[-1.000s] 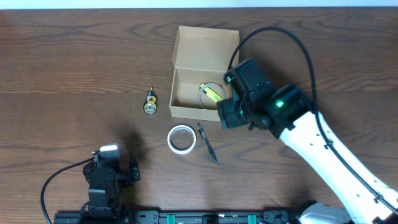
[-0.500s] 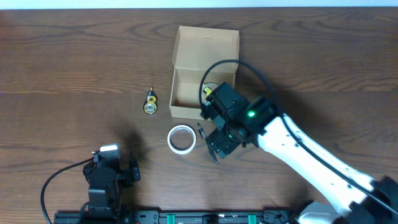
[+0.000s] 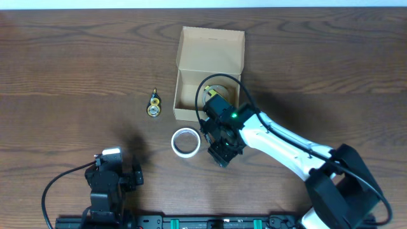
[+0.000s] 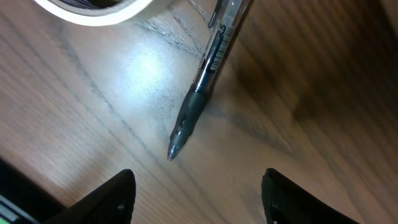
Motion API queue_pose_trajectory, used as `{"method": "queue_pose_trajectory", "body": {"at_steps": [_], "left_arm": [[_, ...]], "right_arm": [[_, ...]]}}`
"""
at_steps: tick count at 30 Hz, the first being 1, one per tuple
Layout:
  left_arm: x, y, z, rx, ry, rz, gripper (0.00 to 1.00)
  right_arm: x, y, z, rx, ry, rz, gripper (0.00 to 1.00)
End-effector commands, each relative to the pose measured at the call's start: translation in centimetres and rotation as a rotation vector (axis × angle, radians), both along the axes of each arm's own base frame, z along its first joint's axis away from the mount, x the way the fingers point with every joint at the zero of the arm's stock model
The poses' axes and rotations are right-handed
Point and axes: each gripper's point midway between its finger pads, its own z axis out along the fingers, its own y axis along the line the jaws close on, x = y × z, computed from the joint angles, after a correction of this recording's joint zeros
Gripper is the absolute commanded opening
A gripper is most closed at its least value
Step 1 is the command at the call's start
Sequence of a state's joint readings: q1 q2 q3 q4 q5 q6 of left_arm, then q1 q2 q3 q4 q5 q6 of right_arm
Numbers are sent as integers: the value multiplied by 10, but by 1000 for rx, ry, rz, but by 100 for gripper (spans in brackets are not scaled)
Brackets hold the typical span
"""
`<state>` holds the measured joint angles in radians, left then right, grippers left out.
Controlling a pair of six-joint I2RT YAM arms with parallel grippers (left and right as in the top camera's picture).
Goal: Pack container
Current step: 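Move the right gripper down to the black pen and grasp it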
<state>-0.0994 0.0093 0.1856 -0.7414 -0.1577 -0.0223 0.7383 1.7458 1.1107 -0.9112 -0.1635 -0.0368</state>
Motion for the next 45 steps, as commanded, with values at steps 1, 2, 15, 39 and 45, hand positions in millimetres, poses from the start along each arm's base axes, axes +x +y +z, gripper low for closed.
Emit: {"method": "queue_pose_trajectory", "body": {"at_steps": [1,2,15,39,45], "left_arm": [[-3,2,-10,6,26,6,95],[-3,2,-10,6,26,6,95],[-3,2,-10,6,26,6,95],[-3,2,-10,6,26,6,96],[-3,2,-10,6,26,6,95]], "right_arm": [[-6,2,-12,-15,30,18,64],[-6,4,-17,-19,35,24,63],[-10,25,-34,-33,-16,77,57],[-29,2,-46,-163,83,-74,1],[-24,8,-13,-92,25,-98,1]]}}
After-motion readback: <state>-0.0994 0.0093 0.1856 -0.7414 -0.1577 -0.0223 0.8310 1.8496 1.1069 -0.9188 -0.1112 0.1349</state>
